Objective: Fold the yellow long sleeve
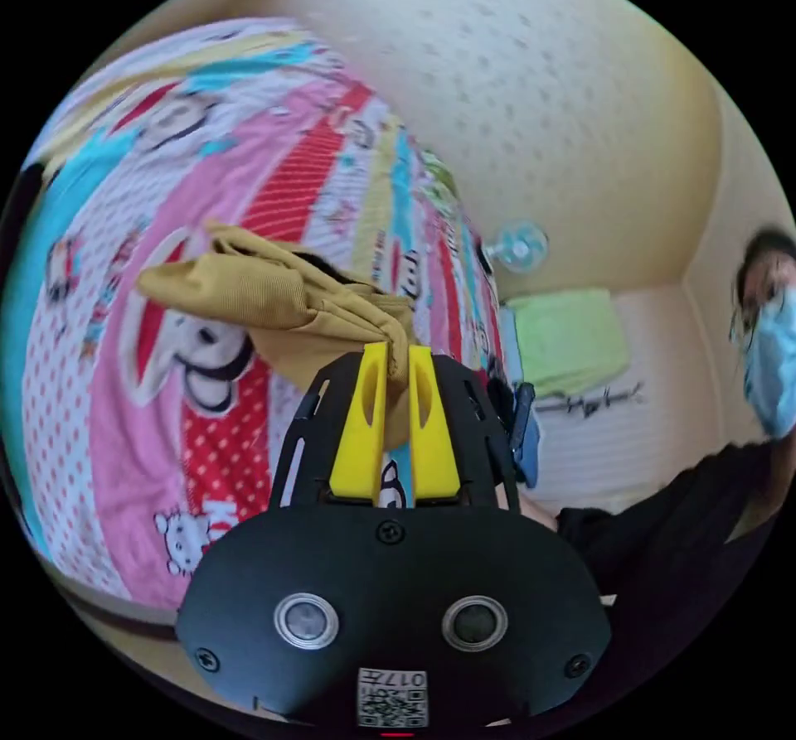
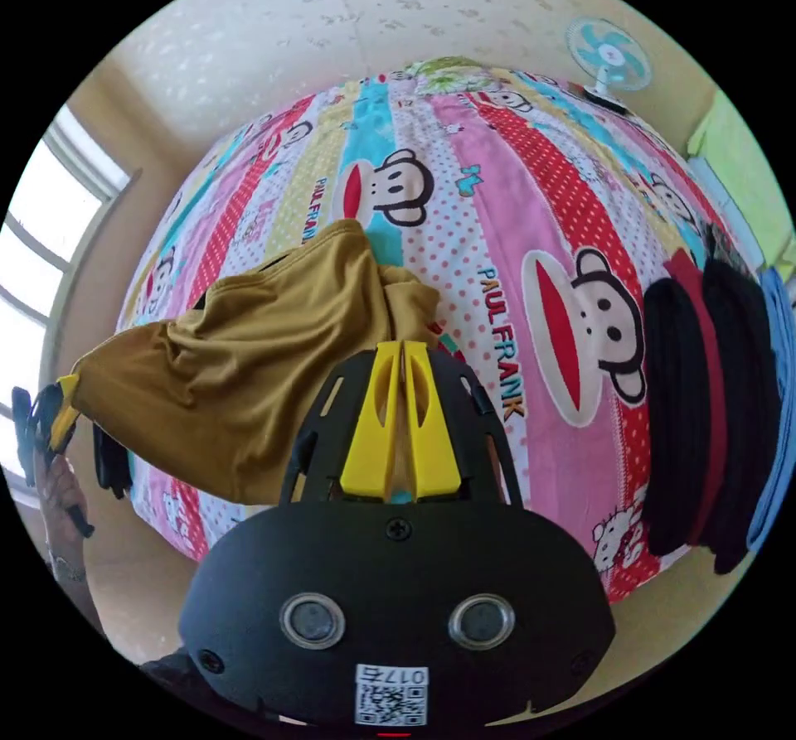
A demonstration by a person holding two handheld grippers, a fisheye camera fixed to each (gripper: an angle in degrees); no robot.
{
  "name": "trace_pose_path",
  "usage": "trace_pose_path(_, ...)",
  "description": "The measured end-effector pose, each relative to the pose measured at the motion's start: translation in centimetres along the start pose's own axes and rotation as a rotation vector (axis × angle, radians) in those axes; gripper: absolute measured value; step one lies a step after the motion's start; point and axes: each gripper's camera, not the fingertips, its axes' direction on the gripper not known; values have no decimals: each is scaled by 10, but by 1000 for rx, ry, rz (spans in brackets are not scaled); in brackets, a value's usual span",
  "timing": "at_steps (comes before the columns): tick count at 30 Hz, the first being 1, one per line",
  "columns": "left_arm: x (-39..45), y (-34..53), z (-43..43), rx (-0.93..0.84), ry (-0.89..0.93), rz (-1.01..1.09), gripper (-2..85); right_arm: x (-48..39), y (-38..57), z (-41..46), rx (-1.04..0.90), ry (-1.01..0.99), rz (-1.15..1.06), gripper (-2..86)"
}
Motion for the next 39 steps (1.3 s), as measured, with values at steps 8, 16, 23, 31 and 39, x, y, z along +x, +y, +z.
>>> trace_pose_path(8,94,26,112,-261,146,235,99,139,87,3,-70,-338,494,47)
trace_pose_path(16,-63,51,115,-215,-27,-413,176,188,168,46,20,-940,828,143)
trace_pose_path(23,-68,61,159,-406,221,-543,65,168,157,87,94,-1117,925,172)
trace_pose_path(31,5,38,-3,-337,235,-283,56,98,132,11,37,-1164,714,88)
trace_pose_path(39,-56,50,-228,-164,202,-413,59,-120,124,-15,-334,-1189,314,62)
